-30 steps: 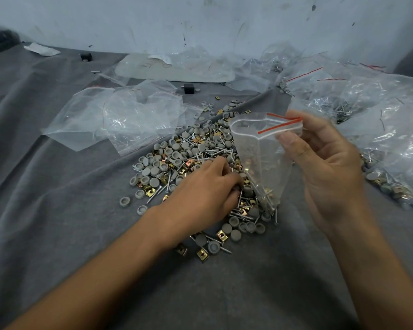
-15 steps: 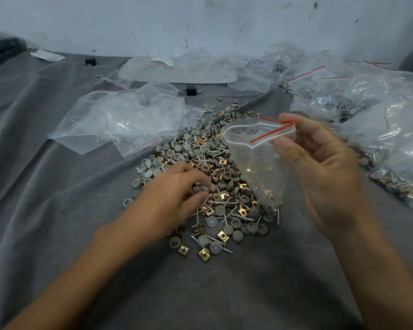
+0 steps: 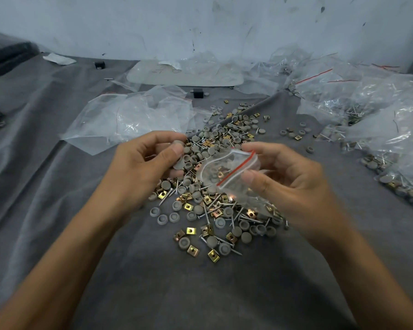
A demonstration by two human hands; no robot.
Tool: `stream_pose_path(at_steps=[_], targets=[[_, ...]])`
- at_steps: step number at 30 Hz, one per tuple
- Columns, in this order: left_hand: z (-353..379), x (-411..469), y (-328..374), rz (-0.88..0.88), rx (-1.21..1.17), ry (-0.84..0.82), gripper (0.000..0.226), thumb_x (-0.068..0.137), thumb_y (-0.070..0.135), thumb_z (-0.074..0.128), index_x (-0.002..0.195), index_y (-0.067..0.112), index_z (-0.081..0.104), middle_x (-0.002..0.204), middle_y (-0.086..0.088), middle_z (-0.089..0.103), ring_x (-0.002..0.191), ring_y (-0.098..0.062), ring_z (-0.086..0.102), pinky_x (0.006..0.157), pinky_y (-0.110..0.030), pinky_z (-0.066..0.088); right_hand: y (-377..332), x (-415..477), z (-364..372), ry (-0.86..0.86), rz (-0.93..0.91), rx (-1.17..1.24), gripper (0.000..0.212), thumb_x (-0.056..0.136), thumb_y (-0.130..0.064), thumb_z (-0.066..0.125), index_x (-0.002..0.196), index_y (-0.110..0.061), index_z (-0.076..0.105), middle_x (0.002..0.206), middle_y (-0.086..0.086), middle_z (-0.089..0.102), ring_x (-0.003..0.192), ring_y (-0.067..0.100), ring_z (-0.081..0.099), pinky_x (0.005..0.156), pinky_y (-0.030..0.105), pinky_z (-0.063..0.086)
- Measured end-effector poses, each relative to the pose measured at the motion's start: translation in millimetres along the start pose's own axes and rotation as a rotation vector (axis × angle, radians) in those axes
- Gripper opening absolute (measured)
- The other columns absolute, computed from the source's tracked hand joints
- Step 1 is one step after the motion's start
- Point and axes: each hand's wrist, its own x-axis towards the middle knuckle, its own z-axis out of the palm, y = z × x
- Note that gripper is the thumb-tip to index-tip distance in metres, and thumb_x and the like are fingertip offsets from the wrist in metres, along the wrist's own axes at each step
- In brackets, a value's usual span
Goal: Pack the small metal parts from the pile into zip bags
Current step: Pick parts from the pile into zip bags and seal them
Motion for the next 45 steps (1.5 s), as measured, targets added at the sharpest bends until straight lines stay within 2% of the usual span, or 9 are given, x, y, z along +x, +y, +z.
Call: stream_pose_path(at_steps=[5,10,13,17,22,29,36,41,45], targets=[[11.2,-6.8,4.6,0.088,0.021,-0.01,0.024,0.086,0.023,0.069,0.109,0.019,0.073,0.093,-0.008,0.074,0.078,-0.017,0.072,0.07,-0.021,0.059,0.6,-2.2,7.4,-0.052,0.031,-0.107,0.039,0.085,-0.03,0.077,0.123,-0.031,0.069,0.106,-0.002,0.075,0.087,0.023,0.072,0.07,0.03,0.061],[26.8,-11.2,1.1,0.151,0.088,-0.038,0.024,0.087,0.023,0.07,0.11,0.024,0.072,0.091,-0.007,0.075,0.08,-0.023,0.073,0.072,-0.036,0.063,1.8,-2.9,10.7,-0.08,0.037,-0.162,0.039,0.085,-0.035,0.076,0.123,-0.033,0.068,0.108,-0.002,0.074,0.094,0.02,0.071,0.076,0.044,0.062],[29.2,-12.3,0.2,0.167,0.117,-0.048,0.024,0.086,0.027,0.071,0.11,0.028,0.072,0.091,-0.005,0.076,0.084,-0.031,0.072,0.079,-0.048,0.061,1.5,-2.9,10.0,-0.081,0.035,-0.16,0.039,0.086,-0.034,0.076,0.124,-0.032,0.068,0.107,-0.003,0.074,0.095,0.02,0.071,0.077,0.042,0.061],[28.3,-12.1,3.7,0.168,0.103,-0.044,0.026,0.086,0.028,0.072,0.111,0.025,0.073,0.092,0.0,0.078,0.087,-0.017,0.074,0.078,-0.03,0.06,0.9,-2.8,10.1,-0.073,0.033,-0.144,0.039,0.085,-0.032,0.076,0.123,-0.03,0.068,0.106,-0.002,0.074,0.091,0.019,0.071,0.075,0.034,0.062],[26.7,-12.4,6.4,0.158,0.043,0.009,0.027,0.081,0.032,0.074,0.107,0.028,0.073,0.091,-0.006,0.077,0.087,-0.033,0.071,0.078,-0.034,0.059,-0.8,-2.3,9.9,-0.067,0.036,-0.114,0.038,0.085,-0.03,0.076,0.122,-0.03,0.068,0.105,-0.004,0.075,0.087,0.015,0.072,0.071,0.023,0.058],[25.7,-12.8,6.4,0.151,0.012,-0.009,0.028,0.079,0.029,0.076,0.106,0.029,0.074,0.094,-0.006,0.076,0.082,-0.017,0.071,0.074,-0.024,0.06,-1.9,-2.4,9.6,-0.062,0.044,-0.113,0.04,0.085,-0.029,0.076,0.124,-0.028,0.068,0.105,-0.005,0.075,0.089,0.017,0.072,0.071,0.026,0.059],[27.9,-15.4,6.5,0.17,0.013,-0.039,0.027,0.08,0.027,0.077,0.107,0.028,0.075,0.095,-0.009,0.075,0.081,-0.033,0.072,0.069,-0.039,0.061,-1.5,-2.7,9.0,-0.065,0.044,-0.086,0.039,0.085,-0.027,0.076,0.124,-0.028,0.068,0.105,-0.003,0.075,0.09,0.018,0.073,0.07,0.022,0.058],[28.3,-14.7,4.1,0.143,0.019,-0.028,0.031,0.078,0.029,0.078,0.108,0.024,0.074,0.094,-0.011,0.076,0.091,-0.043,0.068,0.079,-0.051,0.059,-0.9,-2.0,9.3,-0.068,0.036,-0.08,0.039,0.087,-0.025,0.077,0.124,-0.028,0.068,0.106,-0.002,0.075,0.088,0.015,0.073,0.069,0.02,0.058],[27.6,-14.3,5.8,0.109,-0.043,-0.035,0.032,0.077,0.025,0.078,0.109,0.02,0.074,0.094,-0.01,0.077,0.086,-0.031,0.074,0.071,-0.031,0.062,-0.4,-2.8,8.7,-0.07,0.038,-0.069,0.039,0.087,-0.024,0.077,0.125,-0.027,0.068,0.106,-0.003,0.075,0.088,0.013,0.073,0.068,0.021,0.058]])
